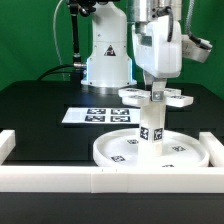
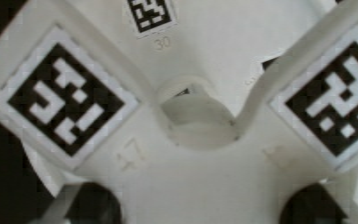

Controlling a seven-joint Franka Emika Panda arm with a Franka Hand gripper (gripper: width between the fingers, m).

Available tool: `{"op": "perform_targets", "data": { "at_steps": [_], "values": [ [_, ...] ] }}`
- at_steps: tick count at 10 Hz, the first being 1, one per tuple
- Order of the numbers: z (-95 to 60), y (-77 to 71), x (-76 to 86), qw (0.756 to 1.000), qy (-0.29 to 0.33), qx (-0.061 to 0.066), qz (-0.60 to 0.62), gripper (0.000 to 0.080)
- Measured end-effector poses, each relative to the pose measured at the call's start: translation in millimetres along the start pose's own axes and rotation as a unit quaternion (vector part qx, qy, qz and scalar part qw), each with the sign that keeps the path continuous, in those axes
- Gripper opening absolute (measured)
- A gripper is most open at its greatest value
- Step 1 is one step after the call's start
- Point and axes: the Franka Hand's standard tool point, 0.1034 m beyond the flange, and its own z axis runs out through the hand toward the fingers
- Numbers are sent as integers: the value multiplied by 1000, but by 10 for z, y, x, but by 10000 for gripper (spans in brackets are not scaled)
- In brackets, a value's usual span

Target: Assemble round table

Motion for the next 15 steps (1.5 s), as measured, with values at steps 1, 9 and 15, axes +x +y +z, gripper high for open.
{"op": "perform_targets", "data": {
  "at_steps": [1,9,15],
  "values": [
    [1,1,3,1000,-2,-1,26,439],
    [-261,-40,-63,998,-35,20,41,647],
    [-256,-83,-101,960,-27,5,-279,649]
  ]
}}
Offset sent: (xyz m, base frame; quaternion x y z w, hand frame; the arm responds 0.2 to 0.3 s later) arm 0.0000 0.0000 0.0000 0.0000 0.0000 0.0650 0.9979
